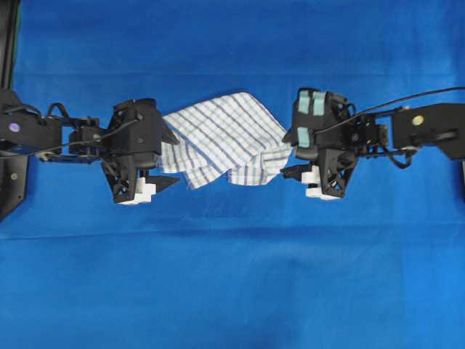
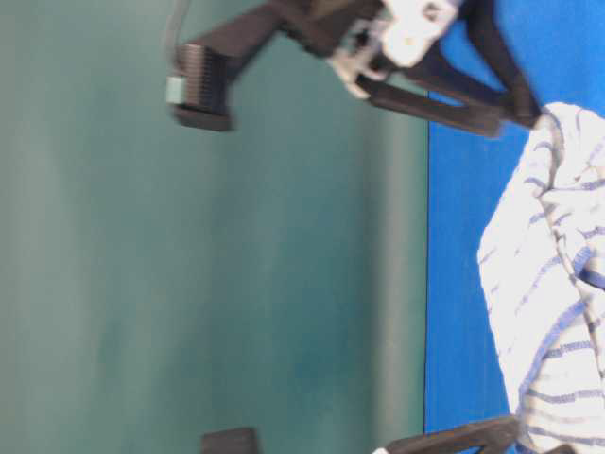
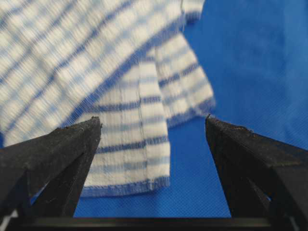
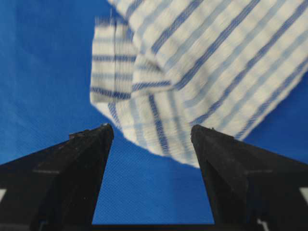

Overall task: Lift the towel with both arms.
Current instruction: 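Close both grippers on the towel's left and right edges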

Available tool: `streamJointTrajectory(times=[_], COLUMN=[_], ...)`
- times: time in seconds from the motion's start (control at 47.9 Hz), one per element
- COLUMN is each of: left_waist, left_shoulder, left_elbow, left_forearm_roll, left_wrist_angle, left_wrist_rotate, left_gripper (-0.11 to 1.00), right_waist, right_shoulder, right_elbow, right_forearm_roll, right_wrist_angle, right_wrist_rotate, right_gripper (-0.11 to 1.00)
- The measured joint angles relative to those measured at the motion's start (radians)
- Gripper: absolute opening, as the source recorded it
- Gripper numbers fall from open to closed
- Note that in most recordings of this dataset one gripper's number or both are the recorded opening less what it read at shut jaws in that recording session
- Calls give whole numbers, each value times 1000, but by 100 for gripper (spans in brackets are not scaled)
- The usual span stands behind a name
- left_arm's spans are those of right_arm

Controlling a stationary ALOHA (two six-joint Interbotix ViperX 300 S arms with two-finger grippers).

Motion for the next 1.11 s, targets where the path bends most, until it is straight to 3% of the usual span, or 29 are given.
streamJointTrajectory(times=[0.313,0.605,0.689,0.856,0.939,1.106], left_waist=[0,0,2,5,12,12], left_shoulder=[123,140,138,140,138,132], left_elbow=[0,-3,-5,-5,-6,-8], left_forearm_roll=[-2,-3,-3,-3,-3,-3], left_wrist_angle=[-83,-91,-83,-48,-31,-17], left_wrist_rotate=[2,-2,0,8,5,5], left_gripper=[92,87,71,21,4,3], right_waist=[8,8,6,-5,-8,-8], right_shoulder=[117,143,153,155,155,152], right_elbow=[-2,-15,-23,-28,-29,-31], right_forearm_roll=[2,0,0,0,0,0], right_wrist_angle=[-89,-104,-124,-118,-94,-69], right_wrist_rotate=[8,9,9,8,6,8], right_gripper=[67,66,56,6,4,4])
